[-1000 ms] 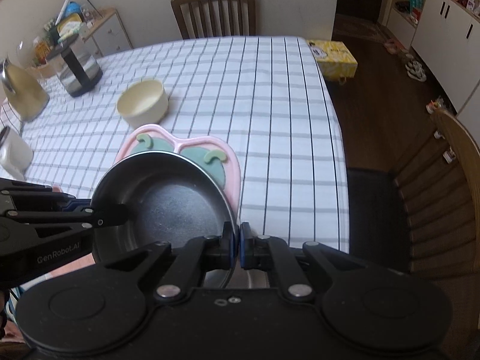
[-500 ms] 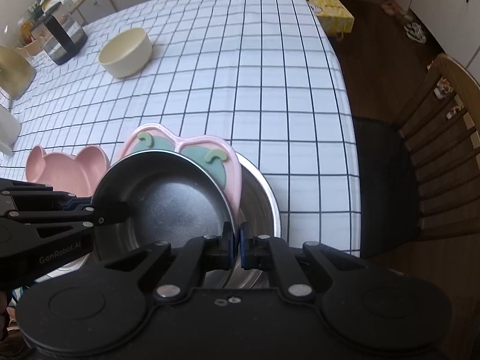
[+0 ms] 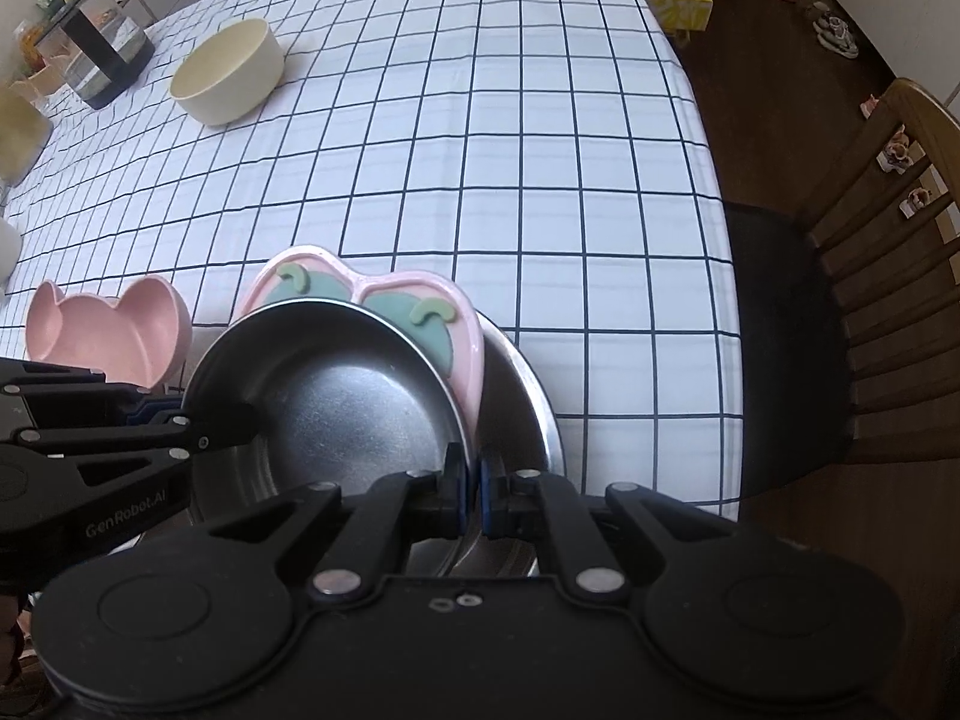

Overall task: Organize plates and bowls
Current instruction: 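Carry the dark pan with both grippers over the steel bowl, then lower the dark pan into the steel bowl and open both grippers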

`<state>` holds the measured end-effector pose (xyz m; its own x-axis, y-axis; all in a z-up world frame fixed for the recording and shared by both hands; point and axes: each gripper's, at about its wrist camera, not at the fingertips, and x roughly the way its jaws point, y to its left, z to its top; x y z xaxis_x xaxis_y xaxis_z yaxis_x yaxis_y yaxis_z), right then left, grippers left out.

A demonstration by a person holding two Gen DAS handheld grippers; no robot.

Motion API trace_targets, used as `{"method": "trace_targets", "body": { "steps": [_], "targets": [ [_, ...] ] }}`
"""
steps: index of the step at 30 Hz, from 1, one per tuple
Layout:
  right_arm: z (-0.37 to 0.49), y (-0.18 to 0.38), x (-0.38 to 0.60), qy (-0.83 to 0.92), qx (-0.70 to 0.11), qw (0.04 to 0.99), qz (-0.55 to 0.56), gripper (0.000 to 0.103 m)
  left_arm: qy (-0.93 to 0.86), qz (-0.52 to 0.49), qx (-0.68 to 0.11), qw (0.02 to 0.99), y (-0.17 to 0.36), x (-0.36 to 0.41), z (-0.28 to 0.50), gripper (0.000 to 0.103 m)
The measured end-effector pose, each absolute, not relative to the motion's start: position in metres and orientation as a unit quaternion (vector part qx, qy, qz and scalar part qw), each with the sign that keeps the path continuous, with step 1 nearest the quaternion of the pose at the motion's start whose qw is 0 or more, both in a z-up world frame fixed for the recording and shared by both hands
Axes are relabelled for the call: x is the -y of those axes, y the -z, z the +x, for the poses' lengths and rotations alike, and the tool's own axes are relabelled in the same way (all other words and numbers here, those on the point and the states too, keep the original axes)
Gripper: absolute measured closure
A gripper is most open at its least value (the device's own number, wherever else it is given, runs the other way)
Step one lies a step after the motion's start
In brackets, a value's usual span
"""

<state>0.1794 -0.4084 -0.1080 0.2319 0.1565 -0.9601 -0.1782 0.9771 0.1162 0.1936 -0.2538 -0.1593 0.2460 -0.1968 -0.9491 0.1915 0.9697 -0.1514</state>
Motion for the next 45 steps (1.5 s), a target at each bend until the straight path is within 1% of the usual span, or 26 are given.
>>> {"method": "trace_targets", "body": {
  "steps": [12,20,28,32,39,42,43,44,45],
  "targets": [
    [0.183,0.117,0.408,-0.103,-0.616,0.781,-0.013,0.097,0.134,0.001,-0.592,0.794,0.163,0.254,0.195,0.095],
    [0.181,0.109,0.406,-0.104,-0.604,0.79,-0.019,0.084,0.136,0.003,-0.577,0.806,0.154,0.254,0.193,0.095],
    [0.171,0.095,0.408,-0.11,-0.587,0.801,-0.02,0.079,0.145,0.001,-0.553,0.821,0.138,0.246,0.182,0.094],
    [0.162,0.082,0.404,-0.119,-0.567,0.815,-0.024,0.074,0.147,-0.002,-0.53,0.835,0.124,0.241,0.174,0.094],
    [0.146,0.052,0.393,-0.141,-0.521,0.842,-0.026,0.068,0.144,-0.018,-0.489,0.86,0.094,0.222,0.161,0.093],
    [0.141,0.04,0.388,-0.151,-0.501,0.852,-0.028,0.065,0.138,-0.027,-0.47,0.871,0.081,0.212,0.156,0.086],
    [0.139,0.036,0.386,-0.154,-0.494,0.855,-0.028,0.063,0.137,-0.029,-0.463,0.875,0.077,0.209,0.154,0.08],
    [0.138,0.032,0.384,-0.158,-0.487,0.859,-0.028,0.061,0.133,-0.031,-0.456,0.879,0.072,0.206,0.153,0.071],
    [0.137,0.029,0.383,-0.162,-0.48,0.862,-0.027,0.061,0.13,-0.035,-0.45,0.883,0.068,0.202,0.151,0.066]
  ]
}}
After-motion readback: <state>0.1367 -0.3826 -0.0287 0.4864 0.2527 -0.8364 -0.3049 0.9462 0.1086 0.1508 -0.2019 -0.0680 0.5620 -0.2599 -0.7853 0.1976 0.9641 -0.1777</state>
